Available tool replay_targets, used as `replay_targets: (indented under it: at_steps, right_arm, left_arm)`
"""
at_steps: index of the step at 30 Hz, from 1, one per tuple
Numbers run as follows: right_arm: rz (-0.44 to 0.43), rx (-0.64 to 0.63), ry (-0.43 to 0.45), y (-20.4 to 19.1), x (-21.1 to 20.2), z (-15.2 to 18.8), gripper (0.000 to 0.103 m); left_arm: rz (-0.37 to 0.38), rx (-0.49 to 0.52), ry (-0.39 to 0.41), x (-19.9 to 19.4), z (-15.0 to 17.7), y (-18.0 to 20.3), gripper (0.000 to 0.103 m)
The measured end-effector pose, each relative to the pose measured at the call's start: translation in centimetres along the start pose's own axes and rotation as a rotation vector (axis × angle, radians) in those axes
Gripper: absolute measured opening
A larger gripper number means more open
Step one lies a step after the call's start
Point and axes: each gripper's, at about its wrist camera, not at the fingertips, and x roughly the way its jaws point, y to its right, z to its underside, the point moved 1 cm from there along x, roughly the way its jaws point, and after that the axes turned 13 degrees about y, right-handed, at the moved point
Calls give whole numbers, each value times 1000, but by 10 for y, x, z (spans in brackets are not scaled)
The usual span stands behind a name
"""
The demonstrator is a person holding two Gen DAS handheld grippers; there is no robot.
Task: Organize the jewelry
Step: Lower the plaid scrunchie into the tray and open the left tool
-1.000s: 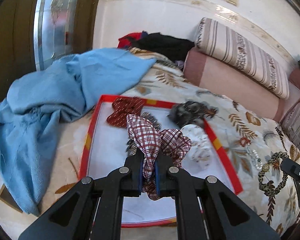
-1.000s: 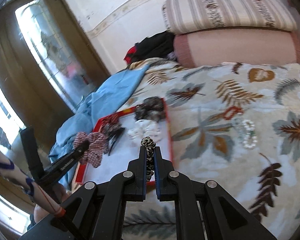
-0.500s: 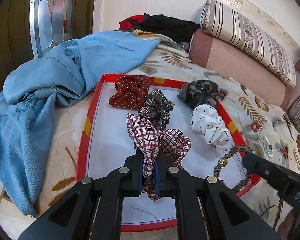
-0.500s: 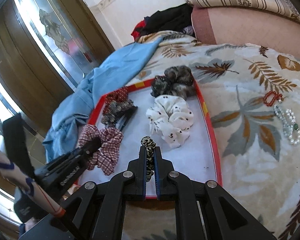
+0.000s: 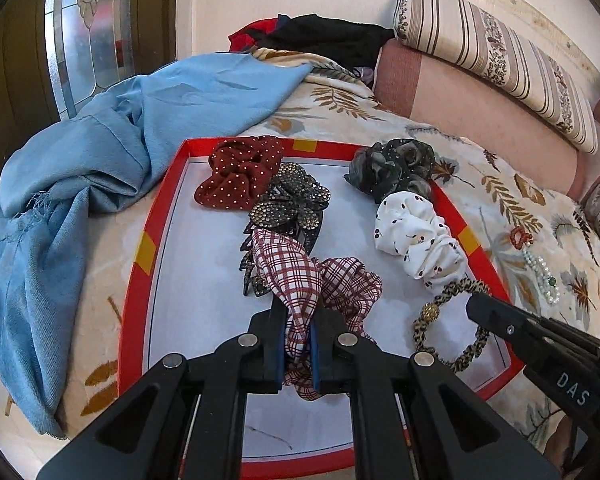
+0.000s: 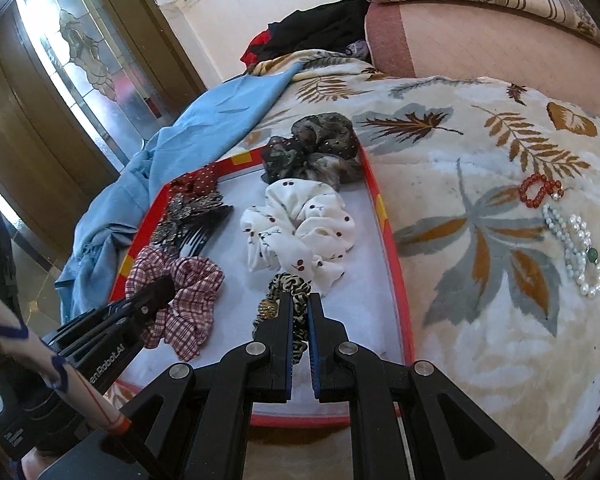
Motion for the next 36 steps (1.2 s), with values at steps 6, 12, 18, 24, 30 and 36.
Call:
replay_targets:
  at_steps: [6, 12, 18, 24, 30, 36]
  right_arm:
    - [34, -7, 6, 7, 7, -6, 8]
    - [67, -6, -2, 14, 15, -9, 8]
    - [73, -2, -17, 17, 18, -4, 8]
    - [76, 1, -23, 19, 18, -2, 8]
    - [76, -1, -26, 18, 18, -1, 9]
    - [72, -1, -30, 18, 18, 0, 9]
  left_arm:
    - [-13, 6, -5, 5, 0, 1, 8]
    - [-26, 14, -8, 7, 0, 2, 8]
    - [-30, 18, -8, 8, 1, 3, 8]
    - [-32, 17, -10, 9, 0, 4, 9]
    - [-32, 18, -11, 9, 1, 3, 10]
    - [-38, 18, -11, 9, 1, 3, 15]
